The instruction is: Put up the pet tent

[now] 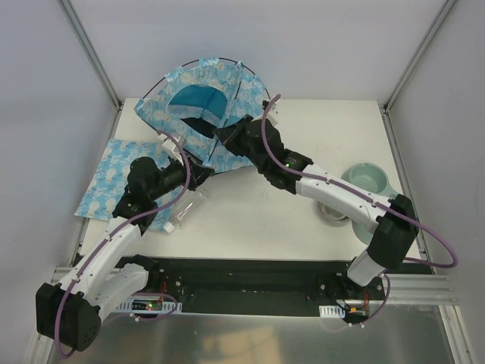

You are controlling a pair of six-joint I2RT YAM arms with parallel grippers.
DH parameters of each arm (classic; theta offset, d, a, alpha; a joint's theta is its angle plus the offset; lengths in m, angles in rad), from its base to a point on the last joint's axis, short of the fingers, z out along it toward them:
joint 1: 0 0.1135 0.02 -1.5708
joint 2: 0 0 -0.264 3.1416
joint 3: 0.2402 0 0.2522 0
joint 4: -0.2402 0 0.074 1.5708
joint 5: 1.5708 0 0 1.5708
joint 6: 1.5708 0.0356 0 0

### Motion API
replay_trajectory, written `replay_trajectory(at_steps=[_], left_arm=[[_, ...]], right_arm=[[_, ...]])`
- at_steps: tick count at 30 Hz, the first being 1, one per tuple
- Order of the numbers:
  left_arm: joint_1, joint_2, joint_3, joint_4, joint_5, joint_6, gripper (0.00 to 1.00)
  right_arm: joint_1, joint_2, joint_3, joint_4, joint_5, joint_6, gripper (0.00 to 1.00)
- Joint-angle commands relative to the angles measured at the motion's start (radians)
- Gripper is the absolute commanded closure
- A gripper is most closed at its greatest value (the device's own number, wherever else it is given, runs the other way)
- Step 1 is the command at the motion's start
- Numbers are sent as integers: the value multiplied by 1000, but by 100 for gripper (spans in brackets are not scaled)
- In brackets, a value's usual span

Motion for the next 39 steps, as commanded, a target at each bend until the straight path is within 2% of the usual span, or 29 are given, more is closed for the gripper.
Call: replay_trajectory(at_steps=[1, 12, 27, 39], left_arm=[[-23, -76, -55, -46, 68, 111, 100], [-26, -125, -110, -66, 63, 274, 100], [-29, -162, -123, -91, 50, 322, 100], [-28, -170, -116, -100, 123, 281, 100]], right_arm=[[-62, -2, -27, 124, 147, 13, 100], [-80, 51, 14, 97, 215, 121, 100], [-77, 94, 59, 9, 313, 179, 100], [-85, 113, 51, 50, 315, 165, 100]])
